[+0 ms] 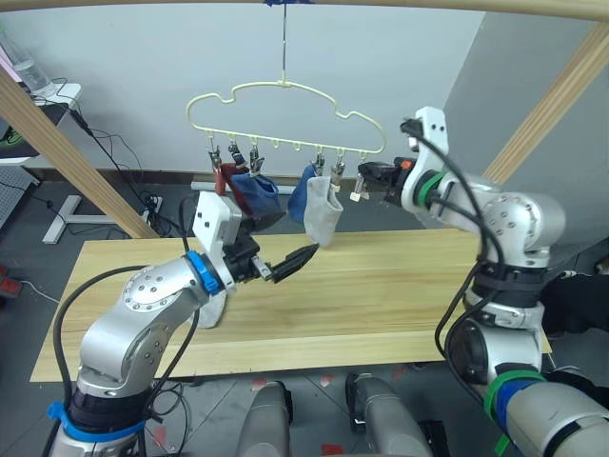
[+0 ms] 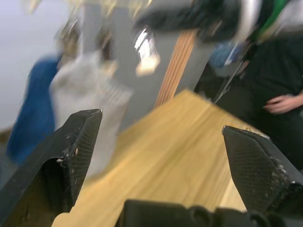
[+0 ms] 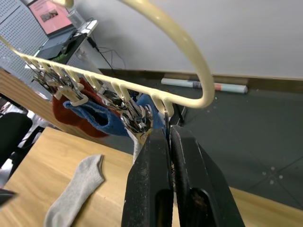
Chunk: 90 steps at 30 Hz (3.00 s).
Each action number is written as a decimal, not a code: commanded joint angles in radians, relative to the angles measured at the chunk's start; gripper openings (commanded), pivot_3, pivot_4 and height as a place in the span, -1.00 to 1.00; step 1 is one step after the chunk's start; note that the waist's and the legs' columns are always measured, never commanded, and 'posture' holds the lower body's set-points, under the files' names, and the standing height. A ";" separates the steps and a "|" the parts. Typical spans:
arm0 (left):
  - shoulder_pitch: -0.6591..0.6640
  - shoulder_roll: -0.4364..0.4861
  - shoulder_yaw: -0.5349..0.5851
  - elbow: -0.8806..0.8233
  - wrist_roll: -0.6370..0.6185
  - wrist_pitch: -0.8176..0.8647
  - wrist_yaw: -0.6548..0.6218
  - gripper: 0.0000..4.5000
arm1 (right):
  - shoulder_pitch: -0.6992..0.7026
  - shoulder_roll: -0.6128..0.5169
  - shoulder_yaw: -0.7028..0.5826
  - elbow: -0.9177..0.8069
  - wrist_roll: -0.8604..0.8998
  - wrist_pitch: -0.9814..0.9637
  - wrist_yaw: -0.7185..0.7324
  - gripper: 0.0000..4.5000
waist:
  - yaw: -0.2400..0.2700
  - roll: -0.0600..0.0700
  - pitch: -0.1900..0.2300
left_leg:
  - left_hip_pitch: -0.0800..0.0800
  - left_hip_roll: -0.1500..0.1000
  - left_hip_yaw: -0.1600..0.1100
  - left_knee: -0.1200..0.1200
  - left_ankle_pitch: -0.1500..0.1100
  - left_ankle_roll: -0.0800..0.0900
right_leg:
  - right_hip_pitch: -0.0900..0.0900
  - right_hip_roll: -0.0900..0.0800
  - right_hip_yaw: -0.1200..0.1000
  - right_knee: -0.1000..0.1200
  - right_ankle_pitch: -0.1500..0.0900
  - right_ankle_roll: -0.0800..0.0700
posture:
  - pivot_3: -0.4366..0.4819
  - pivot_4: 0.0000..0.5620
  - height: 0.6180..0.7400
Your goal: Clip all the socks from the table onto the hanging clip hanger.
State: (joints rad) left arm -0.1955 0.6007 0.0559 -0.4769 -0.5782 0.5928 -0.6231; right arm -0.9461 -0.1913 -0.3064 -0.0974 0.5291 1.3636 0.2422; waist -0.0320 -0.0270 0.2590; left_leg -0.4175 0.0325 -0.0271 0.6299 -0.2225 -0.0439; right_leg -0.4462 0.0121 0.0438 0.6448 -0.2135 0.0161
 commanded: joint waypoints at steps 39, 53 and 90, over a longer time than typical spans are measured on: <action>-0.208 -0.014 0.013 1.073 0.479 -0.219 0.135 1.00 | -0.132 -0.028 -0.213 0.177 0.697 0.251 -0.381 -0.98 | -0.025 0.000 0.000 | -0.009 0.000 0.002 0.001 0.000 0.000 | -0.010 -0.001 0.000 0.006 0.003 -0.004 | -0.12 -0.14 1.00; -0.169 -0.017 0.009 0.986 0.476 -0.185 0.085 -0.06 | -0.130 -0.001 -0.240 0.202 0.715 0.251 -0.440 -1.00 | -0.026 0.000 0.000 | -0.008 0.001 0.002 0.001 0.000 0.000 | -0.010 -0.001 0.000 0.007 0.004 -0.004 | -0.10 -0.07 1.00; -0.040 -0.056 -0.041 0.219 0.312 -0.562 -0.268 -1.00 | -0.167 0.099 -0.402 0.363 0.801 0.238 -0.652 -1.00 | -0.020 0.000 0.000 | -0.009 0.000 0.002 0.001 0.000 0.000 | -0.010 -0.001 0.000 0.004 0.003 -0.004 | -0.07 -0.09 1.00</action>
State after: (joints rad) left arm -0.2107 0.5583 0.0227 -0.2612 -0.2829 0.0801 -0.9168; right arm -1.0814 -0.1023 -0.6891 0.2753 1.2709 1.6042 -0.3786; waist -0.0517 -0.0265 0.2592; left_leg -0.4270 0.0325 -0.0255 0.6312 -0.2223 -0.0438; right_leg -0.4558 0.0116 0.0442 0.6492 -0.2101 0.0120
